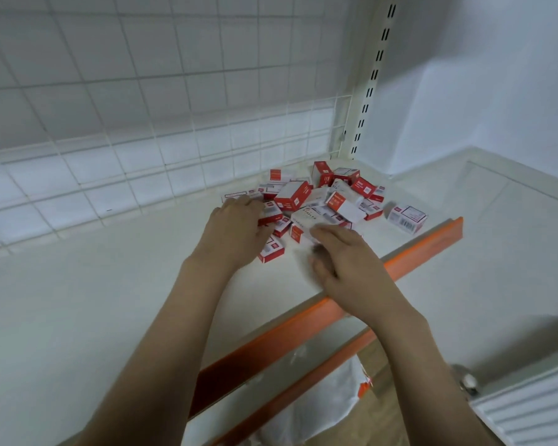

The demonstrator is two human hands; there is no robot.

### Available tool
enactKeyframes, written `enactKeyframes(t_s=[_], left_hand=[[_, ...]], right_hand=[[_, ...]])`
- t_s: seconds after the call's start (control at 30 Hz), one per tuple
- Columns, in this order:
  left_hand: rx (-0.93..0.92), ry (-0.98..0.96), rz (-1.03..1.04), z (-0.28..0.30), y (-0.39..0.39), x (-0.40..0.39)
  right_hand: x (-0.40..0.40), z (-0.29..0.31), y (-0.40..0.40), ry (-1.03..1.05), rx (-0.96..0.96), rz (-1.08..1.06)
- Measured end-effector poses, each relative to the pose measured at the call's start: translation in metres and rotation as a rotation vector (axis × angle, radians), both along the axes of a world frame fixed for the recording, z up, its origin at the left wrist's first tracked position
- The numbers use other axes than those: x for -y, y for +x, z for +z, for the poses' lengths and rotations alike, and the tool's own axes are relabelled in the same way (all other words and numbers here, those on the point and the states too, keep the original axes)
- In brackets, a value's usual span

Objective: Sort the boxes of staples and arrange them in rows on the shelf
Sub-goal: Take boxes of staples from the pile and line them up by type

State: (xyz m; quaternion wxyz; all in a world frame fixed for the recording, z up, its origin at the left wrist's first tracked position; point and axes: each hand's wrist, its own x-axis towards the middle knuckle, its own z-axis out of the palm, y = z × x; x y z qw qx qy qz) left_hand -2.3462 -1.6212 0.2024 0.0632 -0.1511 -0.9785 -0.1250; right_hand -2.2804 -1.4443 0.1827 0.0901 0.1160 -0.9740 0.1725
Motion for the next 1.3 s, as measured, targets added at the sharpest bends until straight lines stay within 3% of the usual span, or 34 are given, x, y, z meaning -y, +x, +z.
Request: enactKeyframes(t_s=[0.23,0.53,0.77,0.93,1.13,1.3], left_hand=[[0.074,-0.111,0.095,-0.007,-0.036,-0.02],[0.005,-0.163,0.169,-0.009,-0.035,-0.019],[-0.179,-0.088,0.23,0.006,0.005,0.004],[-0.289,0.015,0.257,0.004,0.04,0.018],[-0.35,0.11,0.244,-0.007,0.064,0.026],[-0.371,0.116,0.261,-0.009,0.073,0.031]], right_hand=[[-0.017,0.001,-0.011,-0.048,-0.042,0.021],[-0.019,0.01,-0.031,-0.014,-0.063,0.114],[0.0,0.031,-0.075,0.083,-0.074,0.203],[0.012,0.04,-0.112,0.289,-0.043,0.102],[0.023,0.033,-0.134,0.381,0.006,0.038],[0.023,0.026,-0.133,0.333,0.022,0.05]])
